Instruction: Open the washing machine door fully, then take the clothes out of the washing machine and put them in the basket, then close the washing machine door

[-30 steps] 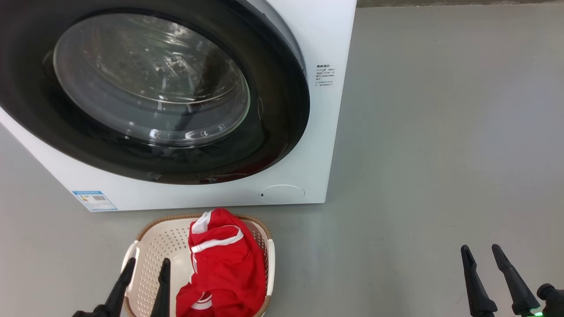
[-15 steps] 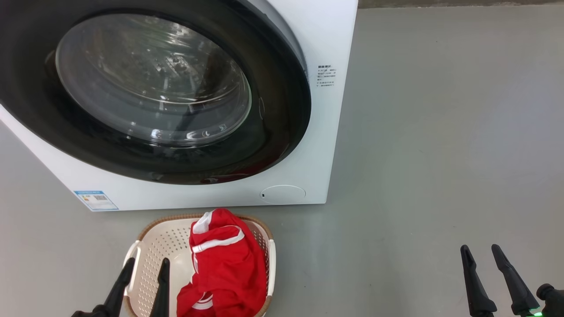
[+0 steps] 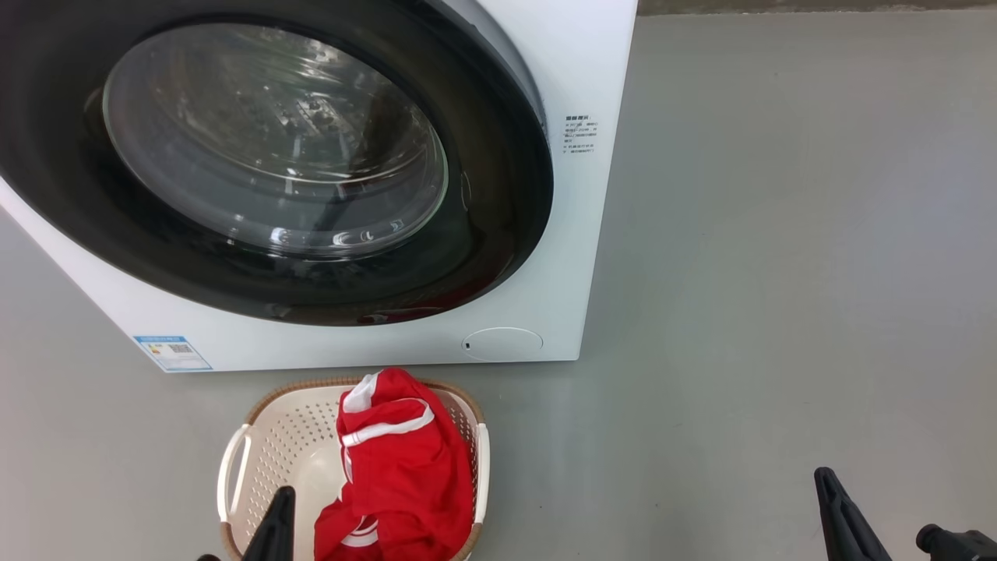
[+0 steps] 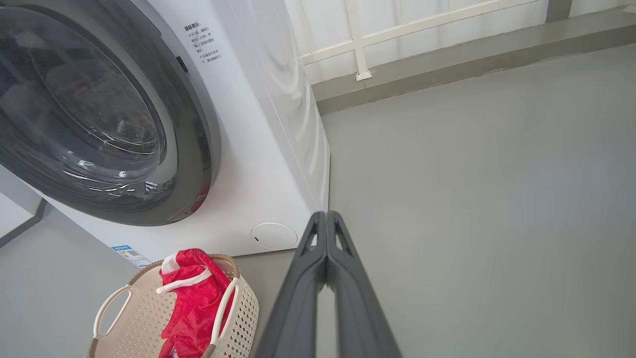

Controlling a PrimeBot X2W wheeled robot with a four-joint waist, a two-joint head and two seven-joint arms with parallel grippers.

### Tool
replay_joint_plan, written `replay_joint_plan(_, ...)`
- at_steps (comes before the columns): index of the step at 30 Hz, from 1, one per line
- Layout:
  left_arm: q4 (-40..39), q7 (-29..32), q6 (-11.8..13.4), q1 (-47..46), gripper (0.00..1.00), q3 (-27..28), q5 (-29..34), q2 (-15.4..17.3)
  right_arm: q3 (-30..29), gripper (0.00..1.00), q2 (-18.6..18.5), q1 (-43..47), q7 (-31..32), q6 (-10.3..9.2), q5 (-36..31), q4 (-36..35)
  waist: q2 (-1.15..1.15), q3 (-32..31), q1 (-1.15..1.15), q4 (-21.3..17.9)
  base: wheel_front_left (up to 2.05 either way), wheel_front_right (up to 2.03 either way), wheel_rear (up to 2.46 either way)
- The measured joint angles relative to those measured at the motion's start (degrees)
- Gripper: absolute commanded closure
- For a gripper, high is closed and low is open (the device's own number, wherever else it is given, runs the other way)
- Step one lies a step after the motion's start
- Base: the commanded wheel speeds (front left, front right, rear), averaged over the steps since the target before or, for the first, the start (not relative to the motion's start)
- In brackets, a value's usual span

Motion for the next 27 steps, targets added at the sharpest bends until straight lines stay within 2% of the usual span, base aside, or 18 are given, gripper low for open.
replay_joint_plan(27, 0.8, 3.5, 0.0, -0.3, 1.0, -0.1, -16.5, 0.0, -0.1, 1.0, 0.3, -1.7, 3.7, 0.0, 13.7, 1.0, 0.0, -1.0, 0.01, -0.6, 0.0, 0.0, 0.0)
